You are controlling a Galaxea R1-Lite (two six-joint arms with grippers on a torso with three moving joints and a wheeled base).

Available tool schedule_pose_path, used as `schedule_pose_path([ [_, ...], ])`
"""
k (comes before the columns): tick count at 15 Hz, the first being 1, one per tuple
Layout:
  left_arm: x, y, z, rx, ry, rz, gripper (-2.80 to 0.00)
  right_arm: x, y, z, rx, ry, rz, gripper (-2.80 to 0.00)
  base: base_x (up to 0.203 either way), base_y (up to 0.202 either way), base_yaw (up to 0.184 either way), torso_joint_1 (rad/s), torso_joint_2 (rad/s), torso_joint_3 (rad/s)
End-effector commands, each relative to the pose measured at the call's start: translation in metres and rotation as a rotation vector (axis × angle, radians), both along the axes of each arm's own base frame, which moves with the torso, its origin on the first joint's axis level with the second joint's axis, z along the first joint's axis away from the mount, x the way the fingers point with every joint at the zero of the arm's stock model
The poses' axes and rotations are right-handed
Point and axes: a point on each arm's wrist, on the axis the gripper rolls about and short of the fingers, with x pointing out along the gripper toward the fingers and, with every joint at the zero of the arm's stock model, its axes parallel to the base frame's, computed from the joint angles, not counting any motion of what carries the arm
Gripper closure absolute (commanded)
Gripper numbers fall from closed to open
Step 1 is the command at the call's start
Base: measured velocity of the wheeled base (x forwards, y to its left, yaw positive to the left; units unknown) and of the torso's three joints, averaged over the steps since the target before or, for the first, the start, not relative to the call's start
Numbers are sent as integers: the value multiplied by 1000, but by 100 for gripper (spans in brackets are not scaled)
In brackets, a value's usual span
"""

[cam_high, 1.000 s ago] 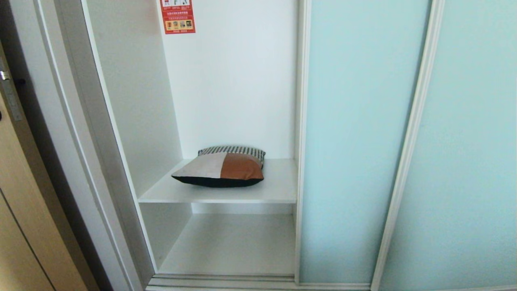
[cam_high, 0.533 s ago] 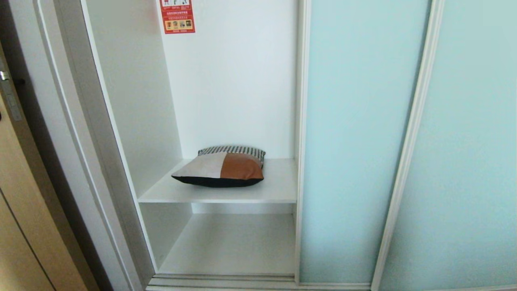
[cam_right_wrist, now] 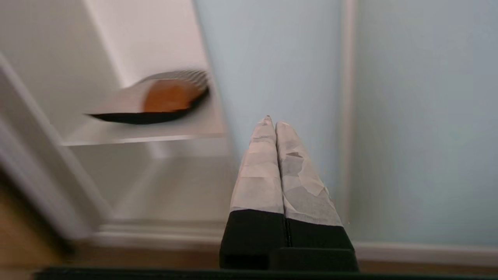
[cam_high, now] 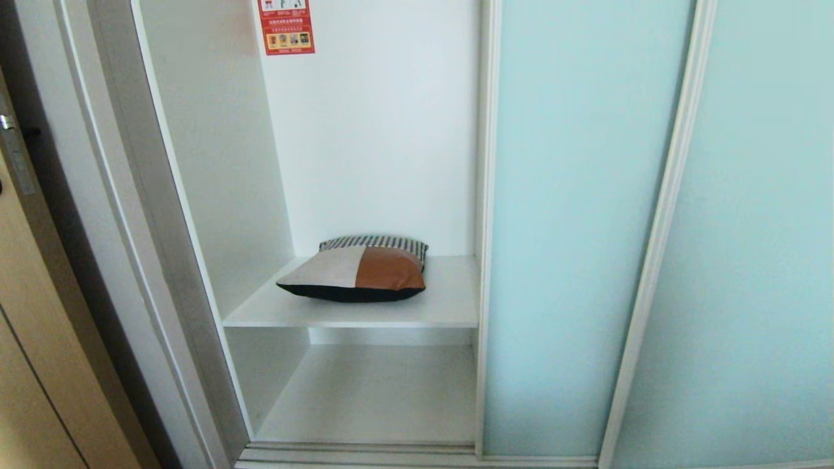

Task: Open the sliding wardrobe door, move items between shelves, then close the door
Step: Close the door

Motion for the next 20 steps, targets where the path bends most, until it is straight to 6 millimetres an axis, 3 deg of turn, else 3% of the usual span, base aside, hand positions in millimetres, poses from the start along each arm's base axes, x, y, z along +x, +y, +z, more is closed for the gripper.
schedule_pose_path([
  [1,0,0,0,0,1,1,0,71,7,14,37,176,46,0,0,0,0,0,0,0],
  [4,0,0,0,0,1,1,0,148,4,21,109,250,47,0,0,0,0,0,0,0],
  [6,0,0,0,0,1,1,0,194,-16,31,160,255,49,0,0,0,0,0,0,0],
  [8,0,0,0,0,1,1,0,218,-37,46,201,224,128,0,0,0,0,0,0,0],
  [16,0,0,0,0,1,1,0,223,-32,58,227,193,207,0,0,0,0,0,0,0],
  [20,0,0,0,0,1,1,0,231,-51,51,231,204,134,0,0,0,0,0,0,0],
])
